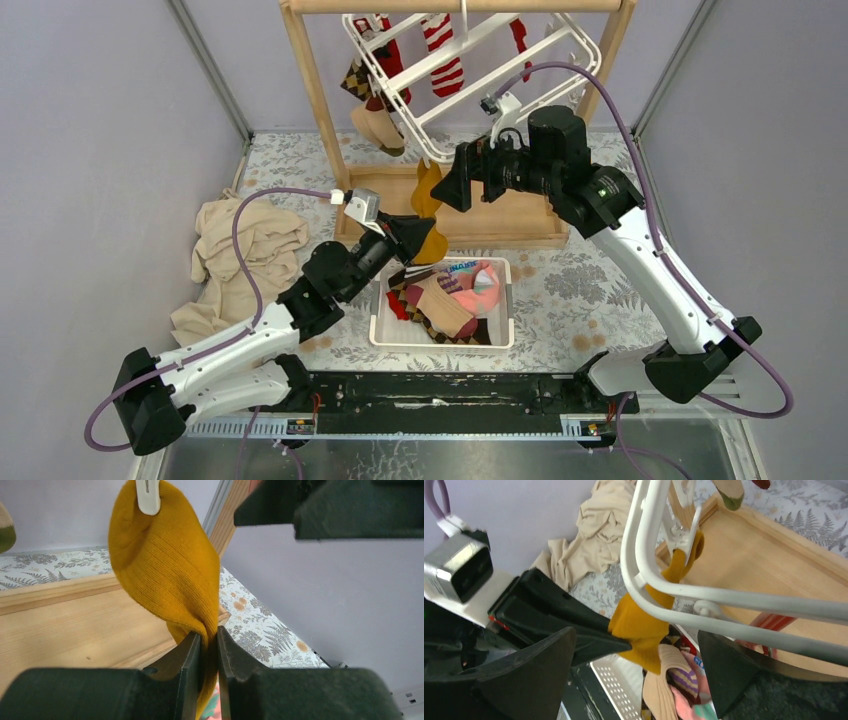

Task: Remove the socks clipped to the hanger
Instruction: Remove the sock from the hanger.

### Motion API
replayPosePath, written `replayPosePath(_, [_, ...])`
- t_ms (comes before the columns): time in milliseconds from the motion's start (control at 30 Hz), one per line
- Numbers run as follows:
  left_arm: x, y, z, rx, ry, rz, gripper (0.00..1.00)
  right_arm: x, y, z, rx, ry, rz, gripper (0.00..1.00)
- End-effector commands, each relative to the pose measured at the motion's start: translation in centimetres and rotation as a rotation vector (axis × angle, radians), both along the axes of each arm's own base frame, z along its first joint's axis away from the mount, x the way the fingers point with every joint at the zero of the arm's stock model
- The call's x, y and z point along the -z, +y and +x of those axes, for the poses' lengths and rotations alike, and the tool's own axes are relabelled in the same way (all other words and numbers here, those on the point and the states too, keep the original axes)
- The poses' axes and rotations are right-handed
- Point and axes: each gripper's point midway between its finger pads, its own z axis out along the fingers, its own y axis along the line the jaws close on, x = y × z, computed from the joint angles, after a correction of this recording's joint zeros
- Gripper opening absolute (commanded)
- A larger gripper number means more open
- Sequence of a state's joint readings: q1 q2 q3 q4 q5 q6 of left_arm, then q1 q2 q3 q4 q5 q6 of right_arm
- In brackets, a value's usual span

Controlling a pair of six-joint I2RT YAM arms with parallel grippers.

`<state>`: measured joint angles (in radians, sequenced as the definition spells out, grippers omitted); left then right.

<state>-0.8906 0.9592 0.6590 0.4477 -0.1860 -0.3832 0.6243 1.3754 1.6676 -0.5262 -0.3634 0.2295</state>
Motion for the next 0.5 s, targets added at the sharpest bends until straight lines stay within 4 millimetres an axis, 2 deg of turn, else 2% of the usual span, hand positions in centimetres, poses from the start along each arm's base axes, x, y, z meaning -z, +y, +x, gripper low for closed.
replayPosePath(0, [-2.3,0.5,0.1,-0.027,-0.048,-0.014,0.24,0.1,-0.7,-2.1,-0.105,-0.011,-0.054,1.0])
replayPosePath(267, [-2.9,0.8,0.1,-0.038,-0.06,-0.013,0.24,2.0,-1.7,-3.5,-0.14,0.007,-0.117,1.0])
replayPosePath(467, [-3.0,0.7,0.2,-0.04,-0.063,-0.009,0.24,1.6,-3.2,-5.4,-0.125,-0.02,-0.089,1.0])
